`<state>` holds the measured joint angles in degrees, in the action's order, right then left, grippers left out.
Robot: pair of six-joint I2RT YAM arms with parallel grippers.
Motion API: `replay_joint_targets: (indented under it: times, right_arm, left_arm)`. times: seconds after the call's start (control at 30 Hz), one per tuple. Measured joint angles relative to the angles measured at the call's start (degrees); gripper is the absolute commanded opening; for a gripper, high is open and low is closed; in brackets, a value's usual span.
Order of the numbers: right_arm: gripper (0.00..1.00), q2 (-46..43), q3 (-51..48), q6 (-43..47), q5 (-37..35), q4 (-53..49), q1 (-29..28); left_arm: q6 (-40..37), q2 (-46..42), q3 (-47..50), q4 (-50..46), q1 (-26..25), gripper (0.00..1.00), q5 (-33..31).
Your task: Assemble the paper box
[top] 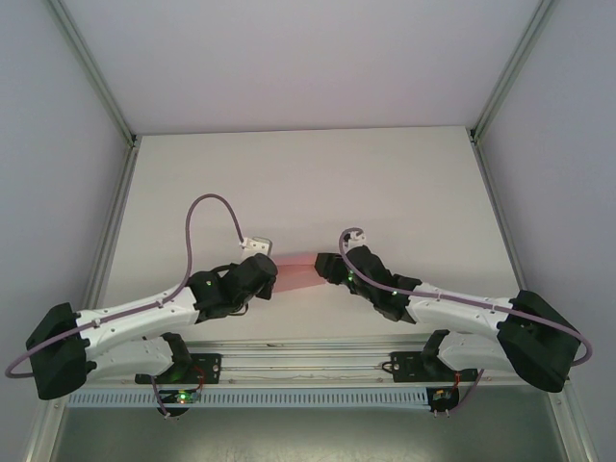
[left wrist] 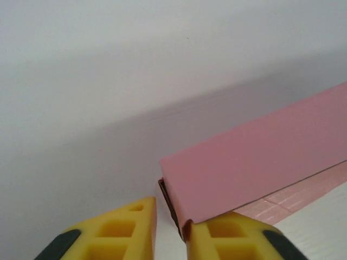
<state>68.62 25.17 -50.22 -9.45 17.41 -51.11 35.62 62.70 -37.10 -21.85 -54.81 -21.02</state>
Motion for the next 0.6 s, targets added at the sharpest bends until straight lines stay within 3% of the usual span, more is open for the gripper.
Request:
replay_joint_targets:
  times: [0.13,0.37,0.47,0.5,0.6]
  right_arm:
    - [0.35,0.3,-1.7,-2.4,0.1,3.2,0.0]
    - [0.30,1.7,-2.1,-4.2,-0.5,5.9,0.0]
    - [0.29,2.5,-2.1,-4.9,-0.9,7.0,-0.3]
    - [0.29,2.8,-2.1,-5.2,-1.0,7.3,-0.5]
    - [0.28,3.1,-2.4,-5.5,-1.6,8.2,-1.0]
  left_arm:
    - [-0.7,-0.9,0.0,-1.4,0.0,0.37,1.0]
    - [-3.5,-2.9,0.0,-4.6,0.0,0.69,3.0]
    - [-4.4,-4.3,0.0,-5.7,-0.1,0.89,5.6]
    - [-4.7,-4.8,0.0,-5.9,-0.3,1.00,6.4]
    - [-4.6,-7.0,0.1,-6.1,-0.5,1.00,8.7]
